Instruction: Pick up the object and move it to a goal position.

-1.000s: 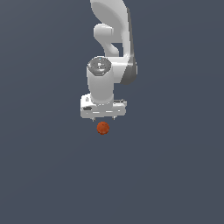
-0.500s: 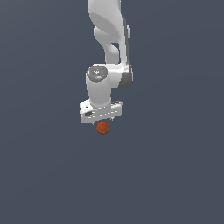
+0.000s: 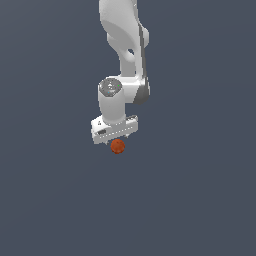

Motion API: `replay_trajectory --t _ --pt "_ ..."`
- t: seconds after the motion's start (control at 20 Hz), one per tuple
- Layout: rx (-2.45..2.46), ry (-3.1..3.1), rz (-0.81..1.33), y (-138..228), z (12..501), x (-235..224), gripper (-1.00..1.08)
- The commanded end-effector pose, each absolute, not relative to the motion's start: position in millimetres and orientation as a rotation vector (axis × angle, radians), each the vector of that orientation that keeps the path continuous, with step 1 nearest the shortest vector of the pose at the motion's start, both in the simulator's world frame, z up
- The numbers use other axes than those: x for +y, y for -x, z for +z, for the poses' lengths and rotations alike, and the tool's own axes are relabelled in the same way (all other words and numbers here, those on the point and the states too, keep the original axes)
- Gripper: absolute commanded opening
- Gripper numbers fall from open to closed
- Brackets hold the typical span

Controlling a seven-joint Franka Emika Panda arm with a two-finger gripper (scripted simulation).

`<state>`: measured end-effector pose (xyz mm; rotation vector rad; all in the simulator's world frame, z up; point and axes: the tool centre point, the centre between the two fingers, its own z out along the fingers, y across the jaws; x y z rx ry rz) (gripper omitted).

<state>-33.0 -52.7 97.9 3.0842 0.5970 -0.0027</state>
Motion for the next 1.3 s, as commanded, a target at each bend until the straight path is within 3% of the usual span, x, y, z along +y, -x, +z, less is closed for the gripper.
replay_trajectory --t 0.0,0.95,1.0,1.25 --pt "0.608 -3.082 0.0 33 97 -53 1.0" --pt "0.608 -3.082 0.0 33 47 -53 1.0" --pt "0.608 -3.082 0.0 33 47 -53 -1.0" --pt "0.608 -3.082 0.0 33 47 -53 -1.0"
